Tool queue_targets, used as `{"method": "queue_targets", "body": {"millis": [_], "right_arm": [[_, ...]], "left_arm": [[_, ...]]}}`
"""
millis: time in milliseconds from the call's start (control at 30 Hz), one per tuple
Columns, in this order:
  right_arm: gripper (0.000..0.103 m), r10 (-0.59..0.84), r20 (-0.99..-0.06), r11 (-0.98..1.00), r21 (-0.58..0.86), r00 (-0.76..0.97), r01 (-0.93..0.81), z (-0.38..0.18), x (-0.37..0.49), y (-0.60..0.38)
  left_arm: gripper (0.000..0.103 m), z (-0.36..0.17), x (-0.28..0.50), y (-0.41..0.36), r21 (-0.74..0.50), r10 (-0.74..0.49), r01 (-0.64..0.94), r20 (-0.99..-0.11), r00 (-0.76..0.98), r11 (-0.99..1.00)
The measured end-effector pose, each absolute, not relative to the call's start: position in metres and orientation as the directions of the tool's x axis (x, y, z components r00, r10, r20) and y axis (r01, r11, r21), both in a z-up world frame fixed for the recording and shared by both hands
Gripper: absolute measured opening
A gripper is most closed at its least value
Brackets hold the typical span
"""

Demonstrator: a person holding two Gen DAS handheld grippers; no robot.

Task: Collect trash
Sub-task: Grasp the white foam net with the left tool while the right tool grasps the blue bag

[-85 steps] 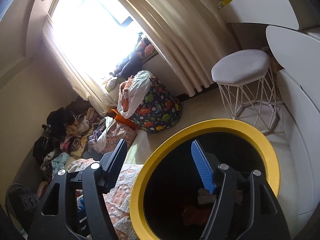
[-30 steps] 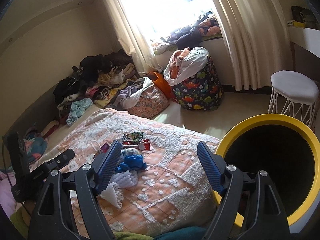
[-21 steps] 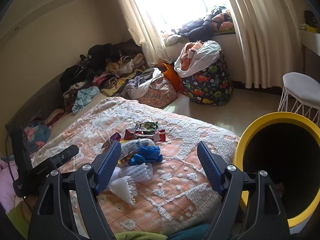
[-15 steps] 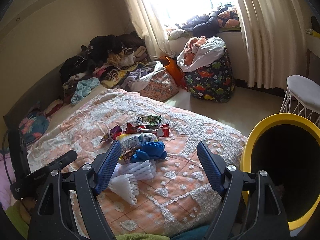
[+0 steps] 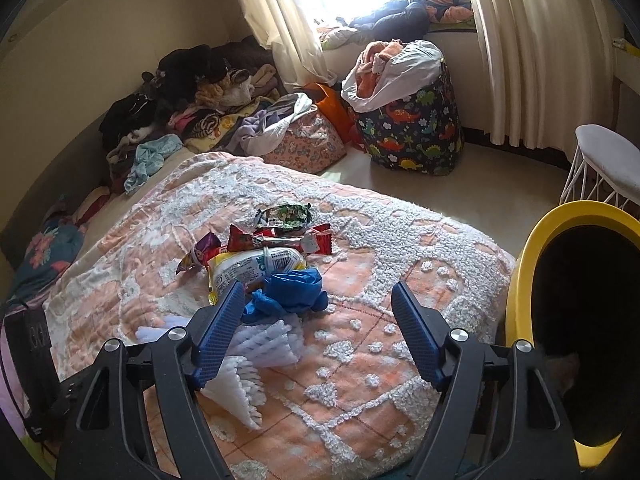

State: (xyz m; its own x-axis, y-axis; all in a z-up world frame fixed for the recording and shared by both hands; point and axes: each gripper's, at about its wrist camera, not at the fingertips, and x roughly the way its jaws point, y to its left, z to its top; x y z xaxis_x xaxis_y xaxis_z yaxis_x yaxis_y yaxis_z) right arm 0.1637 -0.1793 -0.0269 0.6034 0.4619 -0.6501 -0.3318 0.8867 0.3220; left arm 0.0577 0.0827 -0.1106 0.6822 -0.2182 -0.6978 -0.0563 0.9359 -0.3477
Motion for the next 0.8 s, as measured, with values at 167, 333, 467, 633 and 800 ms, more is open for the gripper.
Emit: {"method": "queue_targets", "body": {"millis": [167, 333, 467, 633, 800], "right_arm": [[0.071, 0.463, -0.663, 0.886, 0.335, 0.588, -0.320, -0.035, 0.173, -0.175], [0.070, 0.462, -0.680, 0.887, 0.358, 0.569, -0.292, -0.042, 0.185, -0.171], [0.070, 0.470, -0.689, 0.883, 0.375, 0.551, -0.284, -0.047, 0.193, -0.165], [0.055, 0.494, -0.709, 0.870, 0.404, 0.504, -0.284, -0.057, 0.204, -0.154], [0.011, 0.504, -0.725, 0.864, 0.414, 0.469, -0.288, -0.068, 0.208, -0.146]], "left_arm": [[0.059, -0.112, 0.059, 0.074, -0.352, -0.254, -0.014, -0.701, 0.667, 0.936], [0.042, -0.119, 0.062, 0.067, -0.355, -0.278, 0.008, -0.719, 0.637, 0.935], [0.034, -0.120, 0.062, 0.064, -0.357, -0.290, 0.021, -0.721, 0.629, 0.934], [0.018, -0.119, 0.061, 0.063, -0.368, -0.307, 0.034, -0.716, 0.627, 0.929], [0.010, -0.115, 0.058, 0.057, -0.363, -0.322, 0.064, -0.713, 0.624, 0.929]]}}
